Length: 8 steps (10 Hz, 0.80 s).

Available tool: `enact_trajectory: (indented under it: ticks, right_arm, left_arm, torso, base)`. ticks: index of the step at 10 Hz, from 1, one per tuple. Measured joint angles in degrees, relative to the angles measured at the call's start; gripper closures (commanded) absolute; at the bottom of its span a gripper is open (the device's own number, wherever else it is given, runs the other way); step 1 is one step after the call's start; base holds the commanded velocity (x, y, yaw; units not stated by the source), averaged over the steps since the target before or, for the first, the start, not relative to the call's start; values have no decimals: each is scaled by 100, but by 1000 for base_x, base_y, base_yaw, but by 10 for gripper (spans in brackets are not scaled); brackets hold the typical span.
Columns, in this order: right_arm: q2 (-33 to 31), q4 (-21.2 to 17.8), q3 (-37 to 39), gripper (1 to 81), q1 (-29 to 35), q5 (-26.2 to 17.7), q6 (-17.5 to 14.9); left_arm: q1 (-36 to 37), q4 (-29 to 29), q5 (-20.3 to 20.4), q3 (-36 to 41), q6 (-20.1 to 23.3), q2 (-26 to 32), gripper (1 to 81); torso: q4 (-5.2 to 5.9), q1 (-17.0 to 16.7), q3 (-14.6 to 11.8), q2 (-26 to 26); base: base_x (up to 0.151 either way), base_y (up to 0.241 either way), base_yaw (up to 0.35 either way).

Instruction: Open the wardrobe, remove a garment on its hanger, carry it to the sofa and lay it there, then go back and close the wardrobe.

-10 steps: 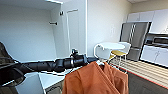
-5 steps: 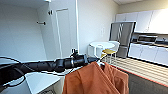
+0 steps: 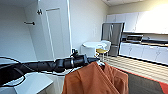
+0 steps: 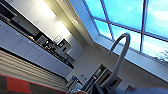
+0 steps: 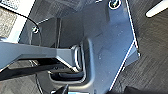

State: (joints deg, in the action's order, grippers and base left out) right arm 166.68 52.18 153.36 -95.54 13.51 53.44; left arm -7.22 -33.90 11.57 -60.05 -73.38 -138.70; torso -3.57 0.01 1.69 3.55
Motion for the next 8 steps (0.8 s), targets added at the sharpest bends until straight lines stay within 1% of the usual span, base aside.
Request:
enact_trajectory:
  ticks: [8]
  right_arm:
    - [0, 2, 0, 10, -33, 5, 0]
  left_arm:
    - [2, -13, -5, 99, 0, 157, 811]
  torso:
    - [0, 0, 0, 0]
  base:
    - [0, 0, -235]
